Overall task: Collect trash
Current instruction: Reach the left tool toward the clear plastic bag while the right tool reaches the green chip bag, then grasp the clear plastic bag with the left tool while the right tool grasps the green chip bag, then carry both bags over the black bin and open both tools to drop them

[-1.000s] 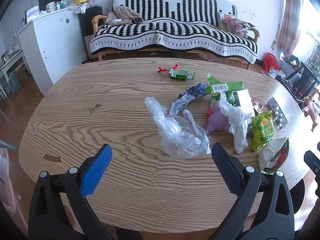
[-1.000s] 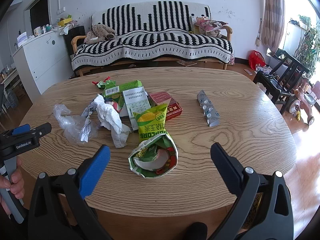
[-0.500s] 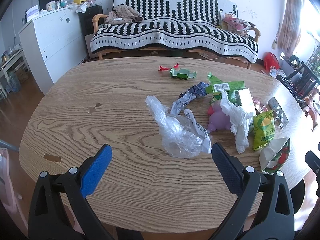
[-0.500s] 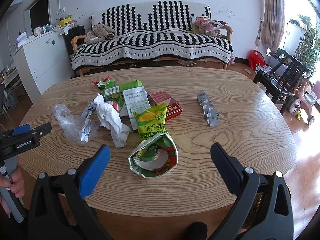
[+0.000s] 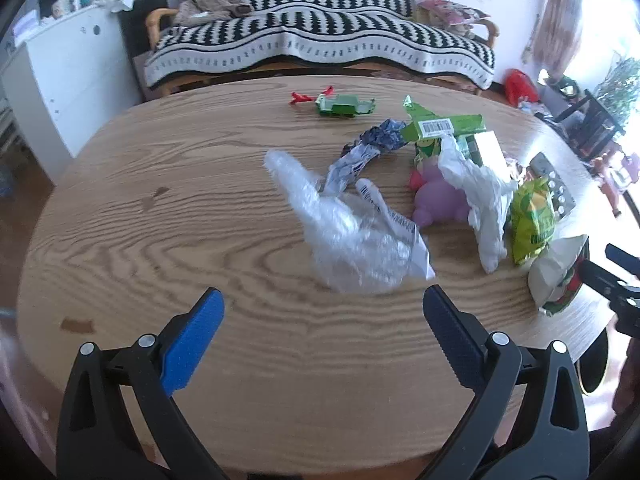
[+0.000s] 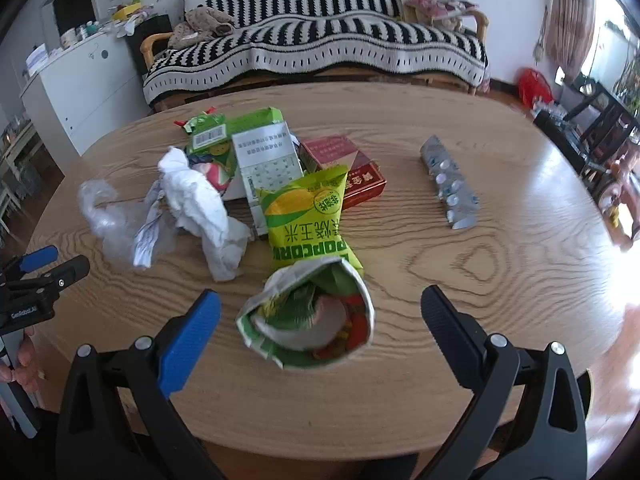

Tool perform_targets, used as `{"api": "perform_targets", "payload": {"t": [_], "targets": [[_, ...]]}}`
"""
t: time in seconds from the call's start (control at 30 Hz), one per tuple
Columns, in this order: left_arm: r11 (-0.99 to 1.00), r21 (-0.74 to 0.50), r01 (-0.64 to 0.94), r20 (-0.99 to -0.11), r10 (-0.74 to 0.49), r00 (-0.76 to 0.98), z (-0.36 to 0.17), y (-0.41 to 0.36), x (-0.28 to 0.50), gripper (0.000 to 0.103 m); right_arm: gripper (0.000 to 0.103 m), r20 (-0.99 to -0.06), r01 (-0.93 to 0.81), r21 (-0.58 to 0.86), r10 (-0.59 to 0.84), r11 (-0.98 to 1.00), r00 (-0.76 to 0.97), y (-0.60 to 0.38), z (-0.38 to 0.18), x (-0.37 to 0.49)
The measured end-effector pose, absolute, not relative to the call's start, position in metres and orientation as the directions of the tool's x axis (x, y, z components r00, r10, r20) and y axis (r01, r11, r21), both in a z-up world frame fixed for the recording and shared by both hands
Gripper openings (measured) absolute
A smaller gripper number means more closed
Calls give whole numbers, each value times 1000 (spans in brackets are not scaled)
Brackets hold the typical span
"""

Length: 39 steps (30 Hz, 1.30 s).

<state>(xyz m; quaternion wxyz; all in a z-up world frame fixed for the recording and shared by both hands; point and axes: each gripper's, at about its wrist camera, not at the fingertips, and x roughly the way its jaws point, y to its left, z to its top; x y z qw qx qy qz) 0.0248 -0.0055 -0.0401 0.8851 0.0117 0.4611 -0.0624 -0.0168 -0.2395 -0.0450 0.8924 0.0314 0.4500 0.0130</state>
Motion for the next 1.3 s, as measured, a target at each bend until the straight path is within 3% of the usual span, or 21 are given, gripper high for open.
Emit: {"api": "perform_targets", "payload": {"t": [0.13,0.27,0.4,0.47,0.6,0.7,1.1,1.3], "targets": [[990,16,141,-819,-68,569,-58,-7,49,97,97,-819,3,68,54,998,571,-236,-56,-5],[988,-117,100,-838,-152,525,-75,-1,74,97,97,-827,12,88,66,996,559,-238,-64,6],[979,-197,58,-817,-196,542,-80,1,89,97,71,-837,22,151,116,988,534,-242,-70,11],[974,-218,55,-810,-212,546,-81,0,93,92,68,-836,21,176,138,984,530,-243,-70,11],[953,-288,98,-805,-296,514,-80,-8,95,29,62,-823,5,231,192,973,535,-246,-65,7],[951,-287,117,-796,-305,523,-69,-15,90,3,62,-805,-1,244,203,970,557,-246,-55,-2],[973,-220,73,-692,-208,691,15,7,46,1,62,-709,-1,297,221,955,670,-269,-12,-34],[967,-198,158,-667,-251,701,27,-33,29,1,62,-675,69,186,77,980,734,-315,8,-70]]}}
